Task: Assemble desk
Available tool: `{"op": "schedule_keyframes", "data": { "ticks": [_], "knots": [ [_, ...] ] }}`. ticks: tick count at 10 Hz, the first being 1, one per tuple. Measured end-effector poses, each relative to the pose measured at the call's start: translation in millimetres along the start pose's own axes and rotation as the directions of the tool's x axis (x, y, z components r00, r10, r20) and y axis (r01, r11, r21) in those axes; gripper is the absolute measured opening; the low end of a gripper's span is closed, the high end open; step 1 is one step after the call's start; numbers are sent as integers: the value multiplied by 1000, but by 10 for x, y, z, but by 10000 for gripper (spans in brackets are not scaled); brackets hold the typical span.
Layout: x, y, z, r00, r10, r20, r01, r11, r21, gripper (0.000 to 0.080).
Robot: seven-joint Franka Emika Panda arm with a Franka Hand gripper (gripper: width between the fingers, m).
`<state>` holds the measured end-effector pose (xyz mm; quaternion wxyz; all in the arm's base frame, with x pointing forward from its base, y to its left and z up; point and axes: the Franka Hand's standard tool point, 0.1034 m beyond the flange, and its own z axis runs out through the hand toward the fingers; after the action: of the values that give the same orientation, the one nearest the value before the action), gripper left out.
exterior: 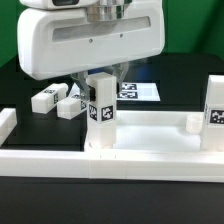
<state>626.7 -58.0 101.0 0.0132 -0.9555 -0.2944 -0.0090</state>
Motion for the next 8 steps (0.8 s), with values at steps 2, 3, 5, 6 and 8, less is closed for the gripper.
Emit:
{"op": "schedule_keyframes", "data": {
  "ticks": [2, 3, 5, 6, 8],
  "knots": [
    [-1, 1, 0, 999, 39, 0, -39, 999, 0, 288],
    [-14, 12, 0, 989, 149, 1, -149, 989, 9, 288],
    [-26, 21, -2, 934, 357, 7, -357, 934, 13, 288],
    [-21, 14, -1, 891, 453, 9, -453, 891, 12, 288],
    [-17, 13, -1, 770, 638, 10, -638, 770, 20, 289]
  ]
}}
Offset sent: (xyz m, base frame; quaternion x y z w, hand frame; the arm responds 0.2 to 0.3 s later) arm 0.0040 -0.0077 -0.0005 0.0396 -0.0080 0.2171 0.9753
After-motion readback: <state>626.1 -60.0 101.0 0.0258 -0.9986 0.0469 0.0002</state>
